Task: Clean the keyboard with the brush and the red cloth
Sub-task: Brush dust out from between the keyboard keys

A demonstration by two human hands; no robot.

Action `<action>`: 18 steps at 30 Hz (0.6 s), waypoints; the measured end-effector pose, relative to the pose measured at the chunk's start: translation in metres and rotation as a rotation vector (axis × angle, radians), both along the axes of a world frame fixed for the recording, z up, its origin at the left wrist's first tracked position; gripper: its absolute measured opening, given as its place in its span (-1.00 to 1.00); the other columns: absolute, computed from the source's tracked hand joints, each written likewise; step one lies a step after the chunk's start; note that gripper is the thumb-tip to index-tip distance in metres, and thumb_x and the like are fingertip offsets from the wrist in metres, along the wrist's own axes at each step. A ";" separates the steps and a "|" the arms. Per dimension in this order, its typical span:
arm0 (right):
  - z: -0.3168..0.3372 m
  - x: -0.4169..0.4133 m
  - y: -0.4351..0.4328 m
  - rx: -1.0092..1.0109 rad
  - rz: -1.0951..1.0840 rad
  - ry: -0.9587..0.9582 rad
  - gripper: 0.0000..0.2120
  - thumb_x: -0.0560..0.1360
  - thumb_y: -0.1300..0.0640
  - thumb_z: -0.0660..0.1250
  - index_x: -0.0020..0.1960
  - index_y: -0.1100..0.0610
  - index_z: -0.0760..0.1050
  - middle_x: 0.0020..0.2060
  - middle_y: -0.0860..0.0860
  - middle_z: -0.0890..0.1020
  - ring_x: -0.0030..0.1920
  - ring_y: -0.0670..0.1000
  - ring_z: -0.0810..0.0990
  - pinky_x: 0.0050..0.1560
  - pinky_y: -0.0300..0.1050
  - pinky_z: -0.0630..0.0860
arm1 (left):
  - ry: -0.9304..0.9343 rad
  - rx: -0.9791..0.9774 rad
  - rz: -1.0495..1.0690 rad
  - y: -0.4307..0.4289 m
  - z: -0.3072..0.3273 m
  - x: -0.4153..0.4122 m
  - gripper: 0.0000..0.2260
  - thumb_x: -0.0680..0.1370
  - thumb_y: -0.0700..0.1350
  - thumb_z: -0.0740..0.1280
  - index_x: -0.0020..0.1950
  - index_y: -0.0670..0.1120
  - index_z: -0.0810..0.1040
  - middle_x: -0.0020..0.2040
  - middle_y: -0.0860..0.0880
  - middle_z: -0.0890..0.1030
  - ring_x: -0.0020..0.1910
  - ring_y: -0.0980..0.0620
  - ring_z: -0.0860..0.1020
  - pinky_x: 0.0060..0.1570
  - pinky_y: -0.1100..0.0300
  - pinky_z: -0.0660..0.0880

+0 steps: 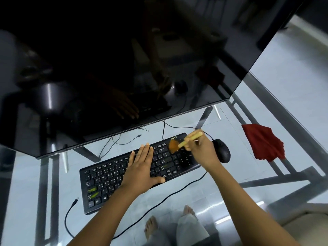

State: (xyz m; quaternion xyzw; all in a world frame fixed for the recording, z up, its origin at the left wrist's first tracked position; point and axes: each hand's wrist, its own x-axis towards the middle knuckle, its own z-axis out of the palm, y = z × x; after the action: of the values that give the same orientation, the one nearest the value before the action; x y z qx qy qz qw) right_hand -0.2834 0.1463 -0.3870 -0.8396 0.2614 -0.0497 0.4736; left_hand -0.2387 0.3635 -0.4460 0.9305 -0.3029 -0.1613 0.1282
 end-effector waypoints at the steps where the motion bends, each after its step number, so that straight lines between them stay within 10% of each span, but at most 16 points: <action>1: -0.001 -0.001 -0.001 -0.042 -0.104 -0.033 -0.93 0.57 0.24 0.26 -0.07 0.10 0.44 -0.24 -0.02 0.67 -0.20 0.02 0.65 -0.14 -0.21 0.57 | 0.002 0.004 -0.001 0.001 -0.001 0.000 0.02 0.38 0.43 0.26 0.57 -0.04 -0.20 0.56 0.03 -0.28 0.51 0.09 -0.33 0.48 0.01 -0.30; 12: 0.002 -0.015 0.001 0.009 0.012 -0.033 -0.91 0.56 0.27 0.23 -0.11 0.16 0.44 -0.31 0.02 0.70 -0.24 0.03 0.68 -0.14 -0.07 0.63 | 0.026 -0.006 0.004 -0.001 -0.002 0.002 0.01 0.39 0.40 0.29 0.57 -0.03 -0.20 0.56 0.04 -0.27 0.51 0.10 -0.34 0.48 0.01 -0.30; 18: 0.011 -0.022 -0.005 0.013 -0.067 -0.081 -0.95 0.56 0.32 0.21 -0.07 0.26 0.44 -0.31 0.02 0.68 -0.29 -0.16 0.64 -0.22 -0.34 0.53 | 0.027 0.019 -0.007 -0.001 0.000 0.004 0.02 0.38 0.40 0.30 0.57 -0.05 -0.19 0.57 0.01 -0.26 0.52 0.08 -0.31 0.49 -0.01 -0.29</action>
State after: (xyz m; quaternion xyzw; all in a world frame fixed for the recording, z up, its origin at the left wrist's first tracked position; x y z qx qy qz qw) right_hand -0.3051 0.1410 -0.3758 -0.8246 0.2702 -0.0979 0.4872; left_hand -0.2347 0.3624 -0.4464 0.9283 -0.3028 -0.1773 0.1227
